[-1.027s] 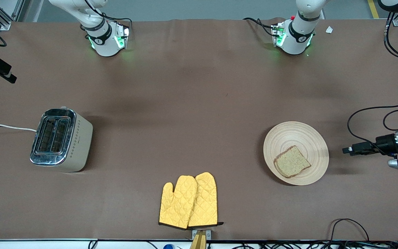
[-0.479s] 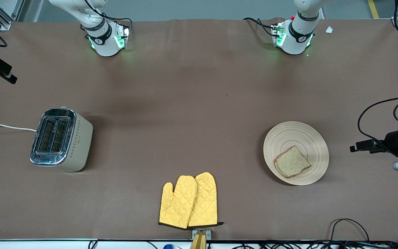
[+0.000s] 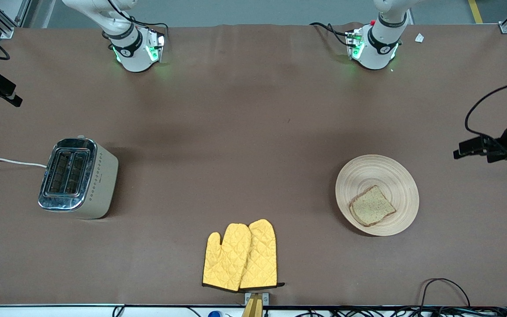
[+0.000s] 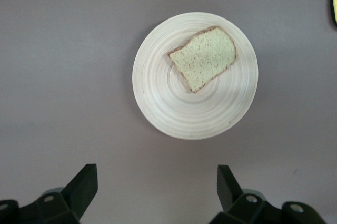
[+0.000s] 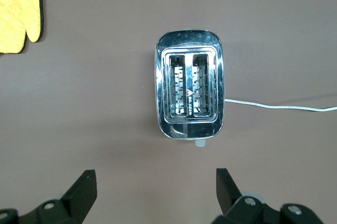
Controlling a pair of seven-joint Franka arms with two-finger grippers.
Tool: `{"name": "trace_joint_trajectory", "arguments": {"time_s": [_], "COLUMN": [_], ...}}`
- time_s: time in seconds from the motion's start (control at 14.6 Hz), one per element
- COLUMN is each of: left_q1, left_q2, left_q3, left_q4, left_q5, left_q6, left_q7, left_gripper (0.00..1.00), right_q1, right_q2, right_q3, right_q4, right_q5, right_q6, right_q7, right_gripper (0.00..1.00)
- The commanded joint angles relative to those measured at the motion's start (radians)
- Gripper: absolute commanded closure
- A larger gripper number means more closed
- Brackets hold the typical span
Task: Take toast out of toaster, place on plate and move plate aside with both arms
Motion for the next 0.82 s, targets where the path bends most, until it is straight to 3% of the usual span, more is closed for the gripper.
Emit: {"name": "trace_joint_trajectory", "arguments": {"time_s": [0.0,0.07,0.34,0.75], "left_q1": [-0.173,-0.225,-0.275,-0.365], "left_q2": [-0.109,-0.143,-0.267,-0.333], "left_q3": [0.154,0.195,0.206,0.234], "left_q4": [-0.032,-0.037,-0.112,-0.175], "left_q5": [0.031,0.03,0.027,0.025], "left_q6": [-0.044,-0.051,-0.142,-0.145], "left_q7": [-0.002,-0.003,-0.098,-0.121], "left_gripper": [0.0,0.0,0.0,0.0], "right_q1": [-0.01,-0.01,-0.006,-0.009], "right_q2": [-0.007,-0.007,-0.009,-0.009], "right_q3": [0.014,0.014,0.018,0.018], "right_q4": [-0.006,-0.006,-0.007,-0.007], "right_q5": [-0.015,-0.015,-0.073,-0.062], "right_q6": [0.0,-0.002,-0.004,-0.008], "right_q7": [0.006,0.002,-0.002,0.003], "right_gripper": [0.0,0.0,0.0,0.0]}}
